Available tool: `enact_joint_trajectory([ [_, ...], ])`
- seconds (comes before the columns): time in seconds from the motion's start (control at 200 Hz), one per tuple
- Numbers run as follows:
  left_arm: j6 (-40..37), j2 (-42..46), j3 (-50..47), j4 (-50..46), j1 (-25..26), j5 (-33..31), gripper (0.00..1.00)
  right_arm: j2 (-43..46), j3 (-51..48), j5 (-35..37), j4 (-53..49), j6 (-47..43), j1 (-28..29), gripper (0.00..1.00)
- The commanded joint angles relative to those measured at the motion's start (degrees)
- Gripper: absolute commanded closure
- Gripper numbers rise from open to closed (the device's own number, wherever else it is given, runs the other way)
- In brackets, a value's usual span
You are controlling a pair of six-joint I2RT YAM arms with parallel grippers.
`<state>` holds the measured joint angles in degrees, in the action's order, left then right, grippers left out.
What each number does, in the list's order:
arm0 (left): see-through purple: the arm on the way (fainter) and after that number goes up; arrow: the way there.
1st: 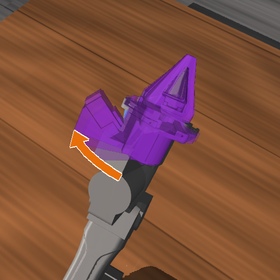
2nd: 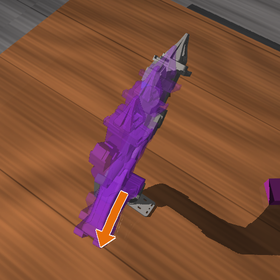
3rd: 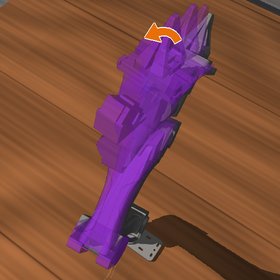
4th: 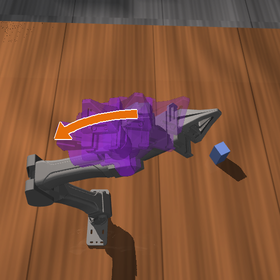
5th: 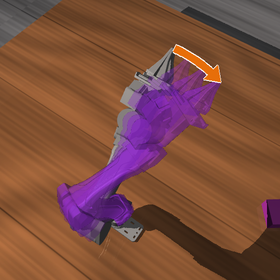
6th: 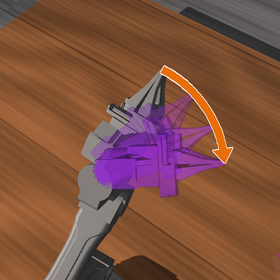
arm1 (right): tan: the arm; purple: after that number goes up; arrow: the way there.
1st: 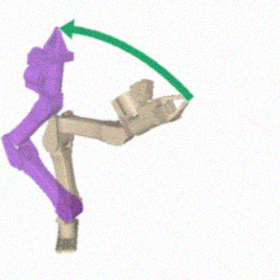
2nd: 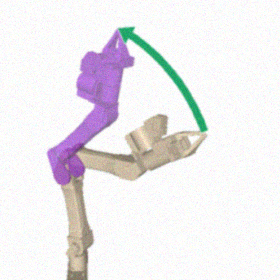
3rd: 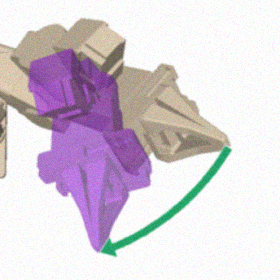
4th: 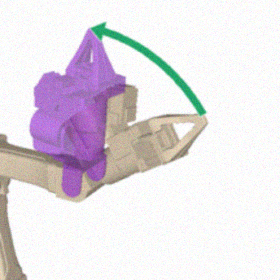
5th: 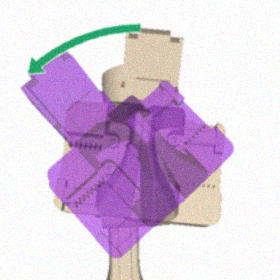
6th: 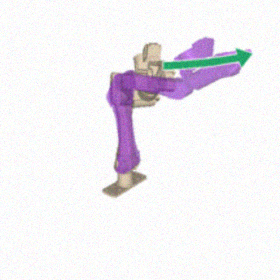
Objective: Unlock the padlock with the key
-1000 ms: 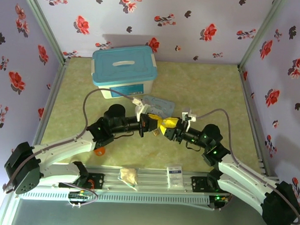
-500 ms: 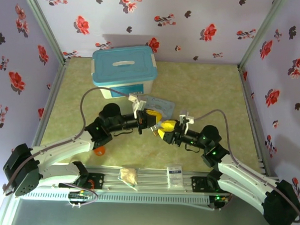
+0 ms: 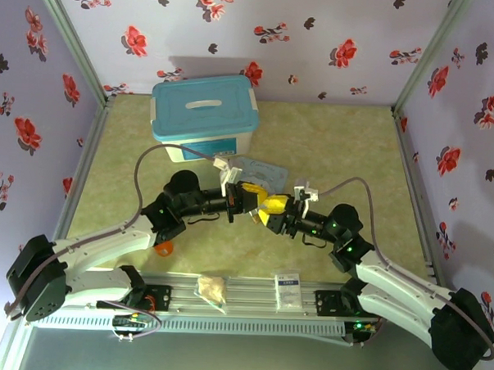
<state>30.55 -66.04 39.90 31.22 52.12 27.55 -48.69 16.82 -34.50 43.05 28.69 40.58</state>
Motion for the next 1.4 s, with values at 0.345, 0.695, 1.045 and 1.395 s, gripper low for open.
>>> enact_joint_trajectory([
  [0.345,1.49,-0.75,-2.08,4.62,0.64,1.26,1.0,-3.24,3.25,0.07,5.81,0.96,0.73,0.64],
  [0.695,3.02,-1.63,-2.52,6.41,0.79,1.22,1.0,-4.79,2.73,-1.01,8.46,2.42,1.05,0.92],
  [1.045,3.78,-1.31,-2.94,6.04,0.62,-2.45,0.61,0.05,-0.06,2.01,2.77,2.26,1.08,1.0],
  [1.395,8.78,4.81,-2.24,-8.75,0.26,-19.59,0.22,5.7,3.85,11.04,-29.49,-1.44,0.91,1.0],
])
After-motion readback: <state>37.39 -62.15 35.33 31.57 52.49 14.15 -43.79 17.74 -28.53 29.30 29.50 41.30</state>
